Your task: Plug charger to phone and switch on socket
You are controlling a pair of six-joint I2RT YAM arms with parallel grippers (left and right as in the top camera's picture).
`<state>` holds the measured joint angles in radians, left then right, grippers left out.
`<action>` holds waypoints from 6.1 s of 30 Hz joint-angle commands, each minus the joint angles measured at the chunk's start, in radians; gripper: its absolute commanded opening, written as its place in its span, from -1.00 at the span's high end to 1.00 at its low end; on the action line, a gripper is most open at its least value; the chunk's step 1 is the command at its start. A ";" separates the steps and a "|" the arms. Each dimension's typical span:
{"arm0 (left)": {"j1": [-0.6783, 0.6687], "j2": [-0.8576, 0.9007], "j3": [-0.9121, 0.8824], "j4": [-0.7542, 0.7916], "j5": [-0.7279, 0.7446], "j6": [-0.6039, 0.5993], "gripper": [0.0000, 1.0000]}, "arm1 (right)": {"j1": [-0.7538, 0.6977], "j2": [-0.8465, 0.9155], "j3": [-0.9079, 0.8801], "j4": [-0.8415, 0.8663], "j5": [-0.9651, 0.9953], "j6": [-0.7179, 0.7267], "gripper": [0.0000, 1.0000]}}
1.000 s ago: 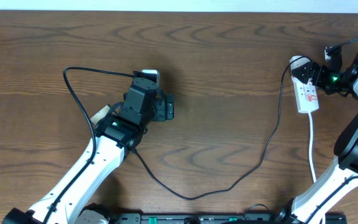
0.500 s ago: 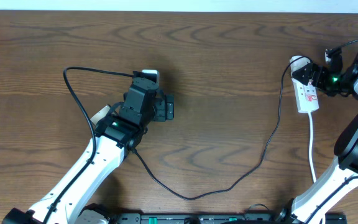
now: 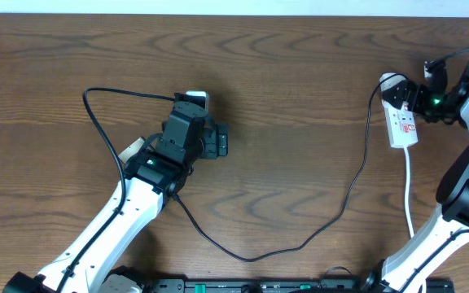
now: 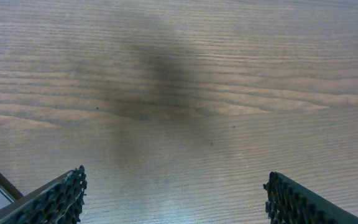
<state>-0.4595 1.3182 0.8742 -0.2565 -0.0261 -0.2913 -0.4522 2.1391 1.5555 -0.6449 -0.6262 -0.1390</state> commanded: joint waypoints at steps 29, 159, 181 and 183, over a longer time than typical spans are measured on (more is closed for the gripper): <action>-0.001 0.000 0.022 0.003 -0.012 0.006 -0.80 | 0.041 0.040 -0.005 -0.053 0.039 0.038 -0.98; 0.318 -0.830 -0.870 0.753 0.304 0.298 -0.80 | 0.040 -0.491 0.152 -0.508 0.415 0.307 -0.98; 0.576 -1.317 -0.870 0.208 0.329 0.299 -0.80 | 0.040 -0.491 0.151 -0.508 0.415 0.307 -0.98; 0.576 -1.317 -0.870 0.207 0.330 0.296 -0.81 | 0.040 -0.491 0.152 -0.508 0.415 0.307 -0.99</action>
<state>0.1116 0.0109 0.0128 0.0006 0.2836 -0.0017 -0.4149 1.6535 1.7004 -1.1522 -0.2111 0.1539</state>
